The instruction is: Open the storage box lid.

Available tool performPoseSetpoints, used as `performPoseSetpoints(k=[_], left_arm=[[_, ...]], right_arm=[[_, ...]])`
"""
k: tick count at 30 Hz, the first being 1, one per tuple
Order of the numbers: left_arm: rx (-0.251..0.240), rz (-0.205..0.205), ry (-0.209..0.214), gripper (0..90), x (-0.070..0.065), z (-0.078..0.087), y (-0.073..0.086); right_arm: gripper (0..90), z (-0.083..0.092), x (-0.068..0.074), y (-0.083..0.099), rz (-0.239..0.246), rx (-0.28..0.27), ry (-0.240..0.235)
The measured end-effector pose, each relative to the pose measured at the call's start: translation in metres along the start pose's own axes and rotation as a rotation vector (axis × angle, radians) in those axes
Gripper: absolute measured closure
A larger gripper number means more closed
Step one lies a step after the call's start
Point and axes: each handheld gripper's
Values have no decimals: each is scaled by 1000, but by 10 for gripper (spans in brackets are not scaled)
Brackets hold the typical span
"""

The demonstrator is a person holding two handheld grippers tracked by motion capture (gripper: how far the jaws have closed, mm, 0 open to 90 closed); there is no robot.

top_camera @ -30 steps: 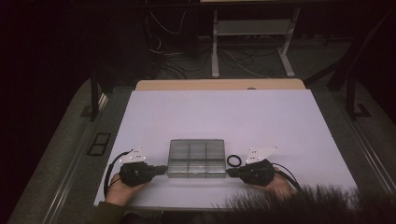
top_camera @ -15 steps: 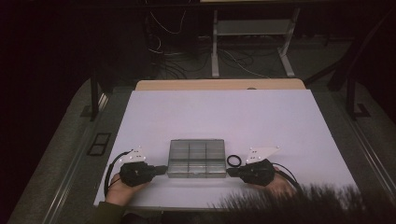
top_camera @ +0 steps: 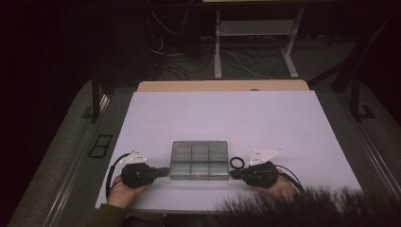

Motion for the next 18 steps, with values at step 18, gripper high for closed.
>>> performPoseSetpoints(k=[18], left_arm=[[-35, 0, 21, 890, -1, 1, -2]], right_arm=[[887, 0, -2, -4, -2, -28, 2]])
Point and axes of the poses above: each handheld gripper's, and its own axes: z roughly backward along the jaws, y roughly out of its underside, x roughly to its left, and after that the axes turned 15 degrees about z, right-handed
